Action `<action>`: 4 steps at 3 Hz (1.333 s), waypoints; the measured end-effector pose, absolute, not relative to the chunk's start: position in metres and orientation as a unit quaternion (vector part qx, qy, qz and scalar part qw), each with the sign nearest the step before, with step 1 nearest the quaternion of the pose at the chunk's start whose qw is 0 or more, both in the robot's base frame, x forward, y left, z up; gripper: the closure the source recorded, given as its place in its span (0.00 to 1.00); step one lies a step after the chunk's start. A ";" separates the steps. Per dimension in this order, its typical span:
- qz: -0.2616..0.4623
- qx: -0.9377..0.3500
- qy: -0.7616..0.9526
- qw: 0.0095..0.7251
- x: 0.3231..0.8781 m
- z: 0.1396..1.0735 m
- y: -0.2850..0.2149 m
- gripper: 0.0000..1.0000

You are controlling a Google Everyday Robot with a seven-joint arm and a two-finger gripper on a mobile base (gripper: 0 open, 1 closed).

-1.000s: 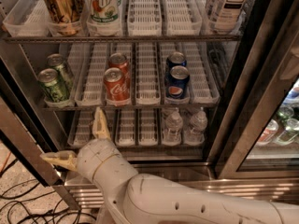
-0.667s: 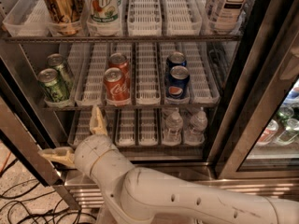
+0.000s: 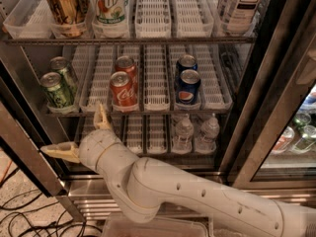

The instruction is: Pick green can from middle shelf of fridge

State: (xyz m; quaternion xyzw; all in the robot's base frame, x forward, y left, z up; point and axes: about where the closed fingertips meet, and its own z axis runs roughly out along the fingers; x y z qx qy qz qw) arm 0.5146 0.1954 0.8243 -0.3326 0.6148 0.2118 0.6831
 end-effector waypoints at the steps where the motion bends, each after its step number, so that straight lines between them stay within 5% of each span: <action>1: 0.224 -0.333 0.611 0.683 0.536 0.823 0.202 0.00; 2: 0.221 -0.342 0.614 0.676 0.551 0.820 0.210 0.00; 4: 0.200 -0.364 0.623 0.663 0.568 0.811 0.228 0.35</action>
Offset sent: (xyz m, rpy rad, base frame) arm 0.0536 0.0230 -0.0086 -0.0377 0.0165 0.0362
